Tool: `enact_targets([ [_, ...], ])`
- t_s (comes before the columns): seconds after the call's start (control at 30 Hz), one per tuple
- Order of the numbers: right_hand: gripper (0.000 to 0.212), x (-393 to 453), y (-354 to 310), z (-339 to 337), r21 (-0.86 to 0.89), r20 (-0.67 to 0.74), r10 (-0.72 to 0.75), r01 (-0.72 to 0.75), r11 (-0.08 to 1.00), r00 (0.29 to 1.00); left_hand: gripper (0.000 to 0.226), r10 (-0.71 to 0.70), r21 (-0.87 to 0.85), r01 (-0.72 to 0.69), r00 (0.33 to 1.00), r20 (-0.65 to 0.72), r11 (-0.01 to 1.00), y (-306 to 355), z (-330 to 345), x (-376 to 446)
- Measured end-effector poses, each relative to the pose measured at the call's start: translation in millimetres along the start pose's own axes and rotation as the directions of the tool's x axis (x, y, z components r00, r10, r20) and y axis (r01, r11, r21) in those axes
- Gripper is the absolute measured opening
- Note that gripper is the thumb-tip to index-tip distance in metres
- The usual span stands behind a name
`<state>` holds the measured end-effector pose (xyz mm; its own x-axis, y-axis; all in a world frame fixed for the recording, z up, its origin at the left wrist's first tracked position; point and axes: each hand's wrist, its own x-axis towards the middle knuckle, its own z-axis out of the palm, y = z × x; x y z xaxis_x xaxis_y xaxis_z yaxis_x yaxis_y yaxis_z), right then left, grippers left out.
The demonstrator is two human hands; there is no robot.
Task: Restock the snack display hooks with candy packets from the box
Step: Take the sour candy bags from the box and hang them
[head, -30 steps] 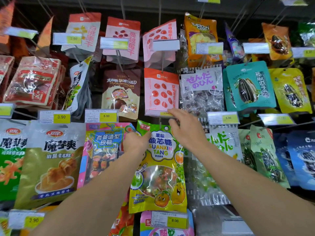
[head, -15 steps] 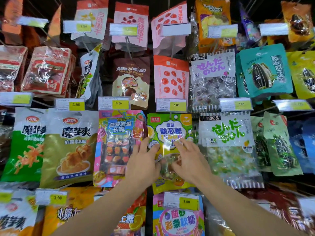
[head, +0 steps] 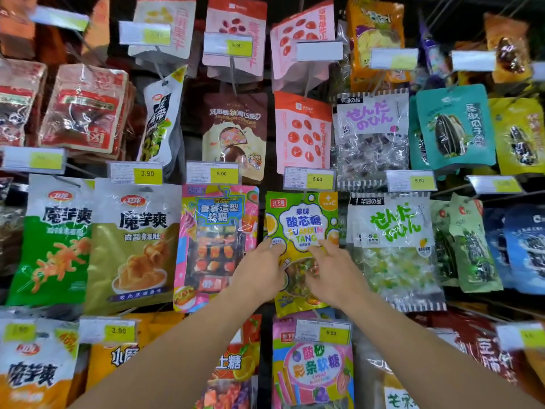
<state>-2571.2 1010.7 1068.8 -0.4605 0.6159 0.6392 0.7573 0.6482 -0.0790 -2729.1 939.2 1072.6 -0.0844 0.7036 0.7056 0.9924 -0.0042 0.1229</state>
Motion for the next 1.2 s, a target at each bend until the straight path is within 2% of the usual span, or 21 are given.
enact_targets([
  [0.17, 0.061, -43, -29, -11, -0.071, 0.006, 0.073, -0.072, 0.995, 0.997, 0.049, 0.062, -0.115, -0.066, 0.997, -0.042, 0.991, -5, -19, -41],
  [0.23, 0.068, -66, -44, -10, -0.075, 0.03, 0.107, -0.104, 0.992, 0.994, 0.049, 0.07, -0.146, -0.072, 0.997, -0.021, 0.987, -9, -24, -65],
  [0.3, 0.074, -92, -57, -4, -0.068, 0.08, 0.12, -0.115, 0.991, 0.99, 0.053, 0.057, -0.136, -0.054, 0.998, 0.021, 0.989, -15, -25, -89],
  [0.47, 0.066, -168, -96, 15, -0.102, 0.145, 0.178, -0.165, 0.981, 0.973, 0.054, 0.045, -0.215, -0.012, 0.988, 0.148, 0.977, -35, -24, -165],
  [0.57, 0.075, -216, -118, 36, -0.152, 0.225, 0.226, -0.195, 0.969, 0.948, 0.044, 0.04, -0.207, 0.006, 0.976, 0.215, 0.978, -47, -18, -217],
  [0.63, 0.077, -252, -133, 48, -0.103, 0.281, 0.258, -0.239, 0.966, 0.924, 0.041, 0.012, -0.201, 0.043, 0.965, 0.261, 0.979, -54, -14, -255],
  [0.7, 0.074, -291, -151, 59, -0.044, 0.344, 0.276, -0.278, 0.96, 0.898, 0.049, -0.034, -0.209, 0.111, 0.939, 0.344, 0.972, -61, -13, -301],
  [0.8, 0.068, -349, -177, 77, -0.072, 0.439, 0.286, -0.284, 0.956, 0.852, 0.057, -0.096, -0.209, 0.203, 0.898, 0.43, 0.957, -74, -14, -375],
  [0.97, 0.062, -438, -226, 114, 0.024, 0.611, 0.223, -0.3, 0.954, 0.759, 0.053, -0.197, -0.164, 0.341, 0.806, 0.558, 0.926, -102, -20, -496],
  [1.1, 0.062, -503, -275, 153, 0.074, 0.723, 0.184, -0.34, 0.938, 0.665, 0.046, -0.328, -0.073, 0.5, 0.665, 0.671, 0.863, -125, -30, -580],
  [1.2, 0.071, -546, -314, 179, 0.057, 0.794, 0.175, -0.358, 0.932, 0.583, 0.041, -0.38, -0.02, 0.558, 0.591, 0.712, 0.83, -144, -32, -640],
])
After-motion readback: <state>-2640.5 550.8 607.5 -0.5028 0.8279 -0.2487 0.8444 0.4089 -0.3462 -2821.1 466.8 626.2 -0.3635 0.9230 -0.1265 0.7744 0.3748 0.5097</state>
